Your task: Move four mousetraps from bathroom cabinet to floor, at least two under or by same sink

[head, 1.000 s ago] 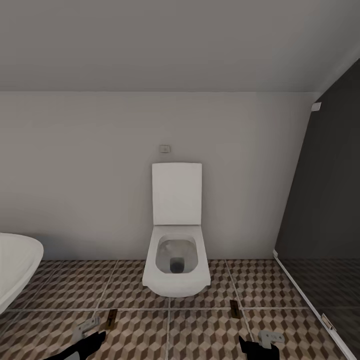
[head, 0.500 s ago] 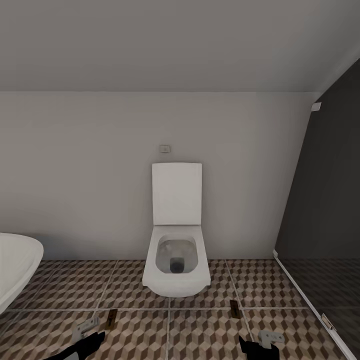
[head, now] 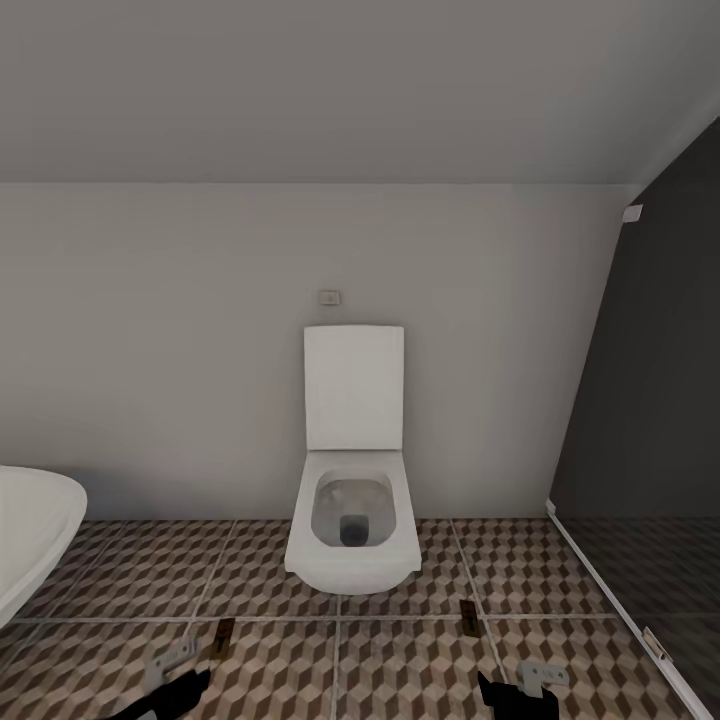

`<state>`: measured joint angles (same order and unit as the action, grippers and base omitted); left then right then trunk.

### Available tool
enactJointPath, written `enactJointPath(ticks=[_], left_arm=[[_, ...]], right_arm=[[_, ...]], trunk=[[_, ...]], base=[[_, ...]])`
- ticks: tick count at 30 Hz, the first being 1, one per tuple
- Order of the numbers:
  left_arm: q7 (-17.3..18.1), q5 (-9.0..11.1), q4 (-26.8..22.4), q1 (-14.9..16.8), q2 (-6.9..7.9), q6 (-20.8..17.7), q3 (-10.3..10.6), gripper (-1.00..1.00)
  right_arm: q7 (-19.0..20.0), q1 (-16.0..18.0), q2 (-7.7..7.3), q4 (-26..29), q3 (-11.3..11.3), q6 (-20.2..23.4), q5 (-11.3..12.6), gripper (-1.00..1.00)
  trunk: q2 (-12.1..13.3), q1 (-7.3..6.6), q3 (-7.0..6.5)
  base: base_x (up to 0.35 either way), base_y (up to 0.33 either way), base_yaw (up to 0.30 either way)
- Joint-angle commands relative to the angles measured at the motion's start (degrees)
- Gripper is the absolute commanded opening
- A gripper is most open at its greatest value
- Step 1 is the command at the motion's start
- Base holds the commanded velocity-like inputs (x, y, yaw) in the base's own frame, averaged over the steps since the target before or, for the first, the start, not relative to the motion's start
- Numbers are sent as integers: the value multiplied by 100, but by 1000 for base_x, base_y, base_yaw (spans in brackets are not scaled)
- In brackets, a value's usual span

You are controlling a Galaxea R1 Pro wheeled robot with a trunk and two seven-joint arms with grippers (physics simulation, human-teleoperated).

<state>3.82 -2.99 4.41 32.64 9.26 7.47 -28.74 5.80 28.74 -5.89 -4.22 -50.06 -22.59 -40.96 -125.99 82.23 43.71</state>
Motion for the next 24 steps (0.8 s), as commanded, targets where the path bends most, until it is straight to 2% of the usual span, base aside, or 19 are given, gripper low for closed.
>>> enactJointPath(ticks=[1, 24], left_arm=[[1, 0, 0, -4, -1, 0, 0, 100], [5, 0, -1, -20, 19, 0, 0, 100]], right_arm=[[0, 0, 0, 0, -1, 0, 0, 100], [0, 0, 0, 0, -1, 0, 0, 100]], trunk=[[0, 0, 0], [0, 0, 0]], base=[[0, 0, 0], [0, 0, 0]])
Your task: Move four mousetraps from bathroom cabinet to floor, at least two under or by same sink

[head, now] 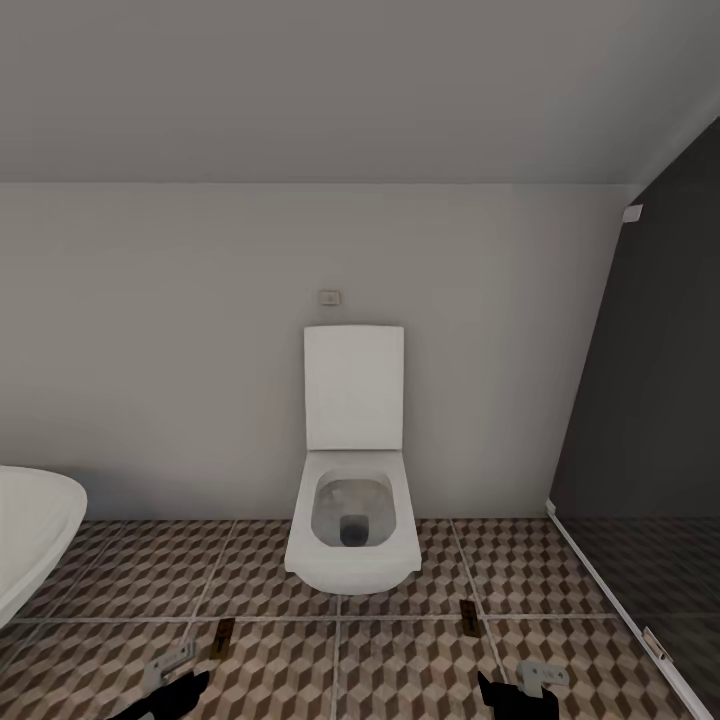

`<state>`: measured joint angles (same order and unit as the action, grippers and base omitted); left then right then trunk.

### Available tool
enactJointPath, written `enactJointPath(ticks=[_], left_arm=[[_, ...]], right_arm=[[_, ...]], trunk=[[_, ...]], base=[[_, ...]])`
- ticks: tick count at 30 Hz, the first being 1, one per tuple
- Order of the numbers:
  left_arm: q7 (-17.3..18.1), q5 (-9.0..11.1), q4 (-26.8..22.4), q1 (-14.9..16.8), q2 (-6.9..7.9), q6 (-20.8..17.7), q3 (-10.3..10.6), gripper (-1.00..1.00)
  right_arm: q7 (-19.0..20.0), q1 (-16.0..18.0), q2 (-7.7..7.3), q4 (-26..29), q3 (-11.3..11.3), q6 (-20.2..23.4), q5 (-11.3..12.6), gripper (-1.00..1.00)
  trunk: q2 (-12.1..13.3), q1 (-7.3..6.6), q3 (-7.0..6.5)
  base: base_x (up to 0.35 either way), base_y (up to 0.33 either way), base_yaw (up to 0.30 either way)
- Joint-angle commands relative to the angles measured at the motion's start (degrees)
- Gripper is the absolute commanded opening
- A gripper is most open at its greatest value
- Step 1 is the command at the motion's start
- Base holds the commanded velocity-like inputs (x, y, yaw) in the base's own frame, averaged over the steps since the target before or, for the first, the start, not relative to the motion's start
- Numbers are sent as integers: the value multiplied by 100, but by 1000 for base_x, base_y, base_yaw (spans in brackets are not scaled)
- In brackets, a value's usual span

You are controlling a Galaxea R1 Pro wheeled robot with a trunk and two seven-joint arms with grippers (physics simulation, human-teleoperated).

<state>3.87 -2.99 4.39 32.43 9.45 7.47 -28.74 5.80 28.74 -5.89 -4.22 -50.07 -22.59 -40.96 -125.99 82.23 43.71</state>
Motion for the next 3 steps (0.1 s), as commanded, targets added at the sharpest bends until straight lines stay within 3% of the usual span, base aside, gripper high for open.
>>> enactJointPath(ticks=[1, 3], left_arm=[[0, 0, 0, 0, -2, 0, 0, 100], [0, 0, 0, 0, -3, 0, 0, 100]], right_arm=[[0, 0, 0, 0, -1, 0, 0, 100], [0, 0, 0, 0, 0, 0, 0, 100]], trunk=[[0, 0, 0], [0, 0, 0]], base=[[0, 0, 0], [0, 0, 0]])
